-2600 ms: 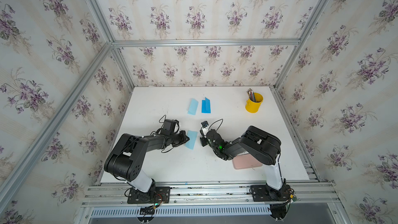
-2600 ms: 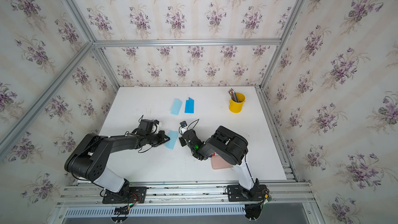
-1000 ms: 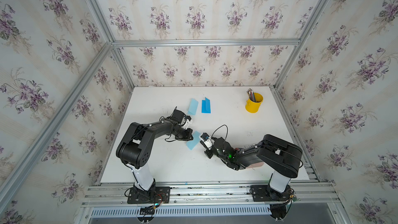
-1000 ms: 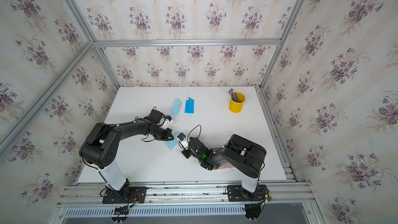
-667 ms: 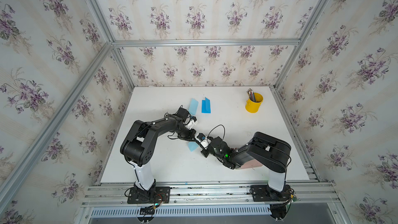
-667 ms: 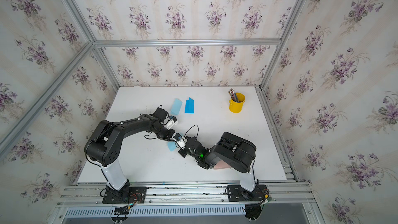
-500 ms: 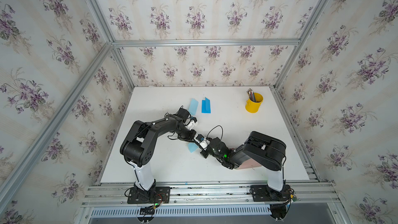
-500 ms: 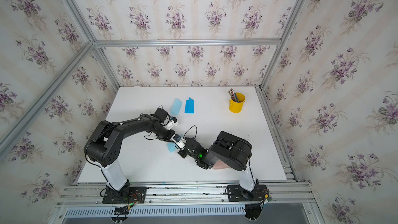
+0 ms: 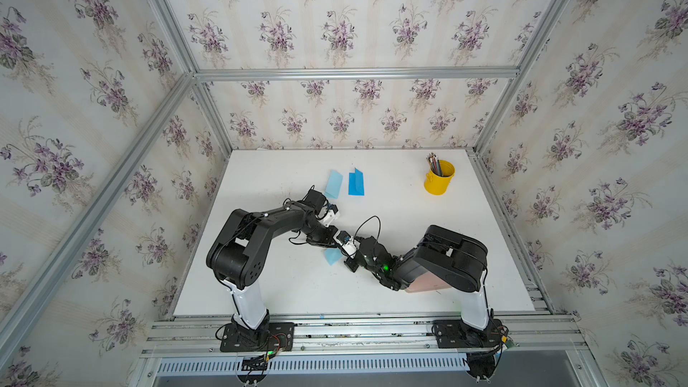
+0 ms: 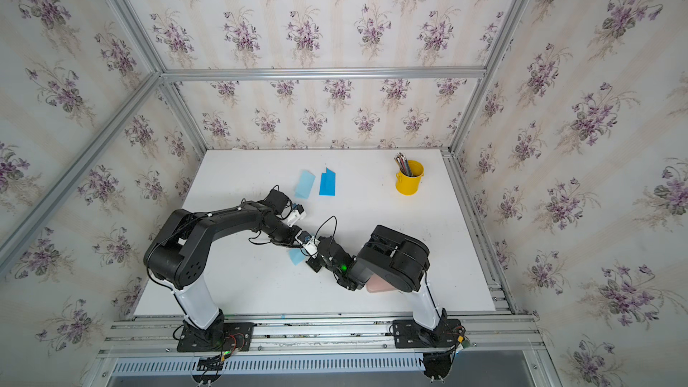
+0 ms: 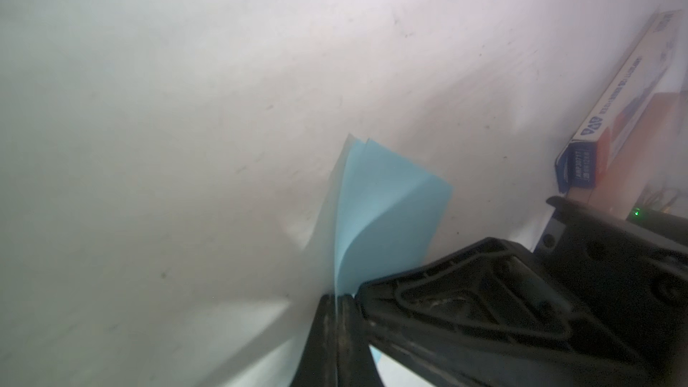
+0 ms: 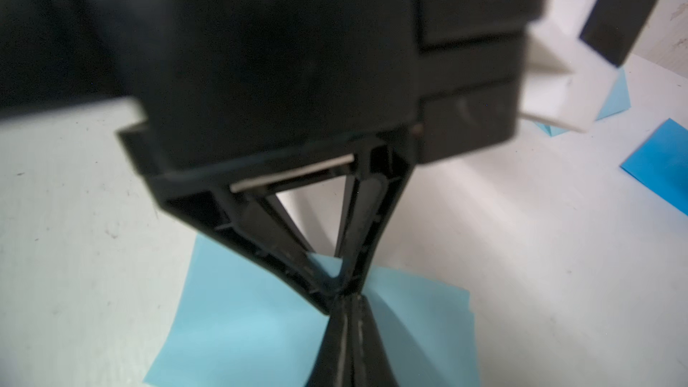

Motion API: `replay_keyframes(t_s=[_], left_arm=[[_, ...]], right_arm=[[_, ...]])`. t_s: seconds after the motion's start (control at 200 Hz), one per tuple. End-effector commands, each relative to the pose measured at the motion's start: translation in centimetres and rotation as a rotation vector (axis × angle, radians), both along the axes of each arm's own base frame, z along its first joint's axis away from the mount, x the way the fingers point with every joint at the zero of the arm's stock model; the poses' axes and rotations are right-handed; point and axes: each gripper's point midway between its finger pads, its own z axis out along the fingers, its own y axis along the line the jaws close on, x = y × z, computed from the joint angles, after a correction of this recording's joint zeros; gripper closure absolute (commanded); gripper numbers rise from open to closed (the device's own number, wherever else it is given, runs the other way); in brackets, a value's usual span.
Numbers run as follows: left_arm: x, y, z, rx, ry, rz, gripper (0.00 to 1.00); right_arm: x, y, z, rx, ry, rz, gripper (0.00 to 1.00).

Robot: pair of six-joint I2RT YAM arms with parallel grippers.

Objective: Fold the square paper along the opposite sides
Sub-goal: Smooth out the paper at the center of the board.

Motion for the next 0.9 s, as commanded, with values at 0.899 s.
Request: replay_keyframes(t_s=[0.899], left_arm=[[1.2, 0.0, 0.5, -0.022, -0.04, 0.137, 1.0]], right_arm=[[-1.3, 0.7, 3.2, 0.037, 0.001, 0.035, 1.0]])
